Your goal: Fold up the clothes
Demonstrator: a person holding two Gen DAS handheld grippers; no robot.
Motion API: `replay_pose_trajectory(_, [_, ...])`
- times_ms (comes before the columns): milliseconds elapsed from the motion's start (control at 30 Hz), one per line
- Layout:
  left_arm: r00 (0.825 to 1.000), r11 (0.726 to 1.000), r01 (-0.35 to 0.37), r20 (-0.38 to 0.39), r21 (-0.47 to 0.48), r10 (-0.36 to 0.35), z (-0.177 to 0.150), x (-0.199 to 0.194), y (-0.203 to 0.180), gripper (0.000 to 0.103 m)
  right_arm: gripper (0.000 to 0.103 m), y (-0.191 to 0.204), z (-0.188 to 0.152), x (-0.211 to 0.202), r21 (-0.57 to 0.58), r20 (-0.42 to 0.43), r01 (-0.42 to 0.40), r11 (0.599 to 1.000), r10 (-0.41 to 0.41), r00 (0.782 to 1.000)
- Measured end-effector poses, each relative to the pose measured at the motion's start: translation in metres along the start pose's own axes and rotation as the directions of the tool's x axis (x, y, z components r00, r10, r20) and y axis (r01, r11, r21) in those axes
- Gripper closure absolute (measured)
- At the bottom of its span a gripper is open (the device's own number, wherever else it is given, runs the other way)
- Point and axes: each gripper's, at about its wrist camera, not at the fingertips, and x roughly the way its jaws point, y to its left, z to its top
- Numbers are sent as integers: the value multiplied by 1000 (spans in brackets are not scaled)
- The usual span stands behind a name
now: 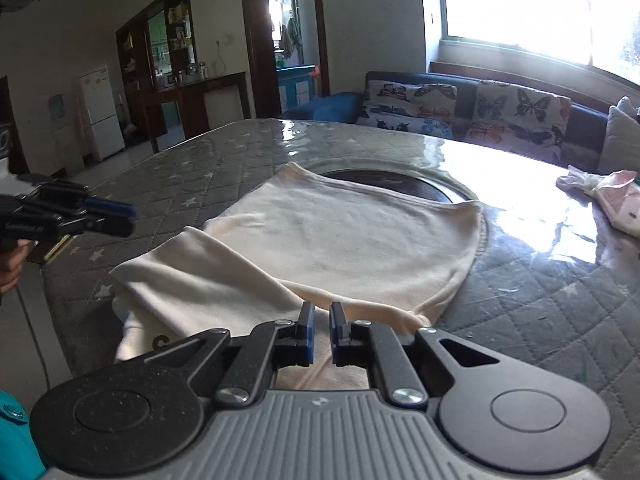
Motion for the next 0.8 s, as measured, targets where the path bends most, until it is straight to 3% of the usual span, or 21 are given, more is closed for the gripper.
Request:
replay_pose_trajectory(100, [998,1000,5,-64,1,-5,1,34,6,79,92,-1,-2,6,7,-11,4,1000,-4,1000])
replay_pose_trajectory(167, [994,999,-39,-107,-25,36,-4,51,17,79,91,-2,-3,8,12,-18,3,1000,-2,1000])
replay_pose_trajectory(233, [995,996,-31,-98,-84,23,-7,53,31,78,89,-3,-4,9,11,-22,4,1000,-3,1000])
replay_pose_trajectory(333, [994,991,-90,-71,-102,83,-5,44,40,70,87,-4,-5,9,8,-29,10,1000,-10,1000])
replay_pose_trajectory(400, [989,986,-139,-66,-95,133,-4,39,45,70,86,-6,-4,8,12,-29,12,1000,-11,1000])
replay_pose_trajectory(467, [989,984,-144,-58,-105,138,-4,33,48,72,82,-6,-4,7,14,-26,15,1000,-15,1000])
replay_pose_trajectory(567, [995,994,-104,-18,-40,103,-4,23,34,72,77,-6,-4,8,9,-33,13,1000,-13,999])
replay_pose_trajectory(667, [990,989,-135,-28,63,137,-7,31,18,72,77,-6,-6,14,0,-49,18,1000,-18,999])
replay_pose_trajectory(800, [982,984,-165,-77,68,170,-13,52,27,68,72,-5,-3,17,-27,-43,44,999,-45,998])
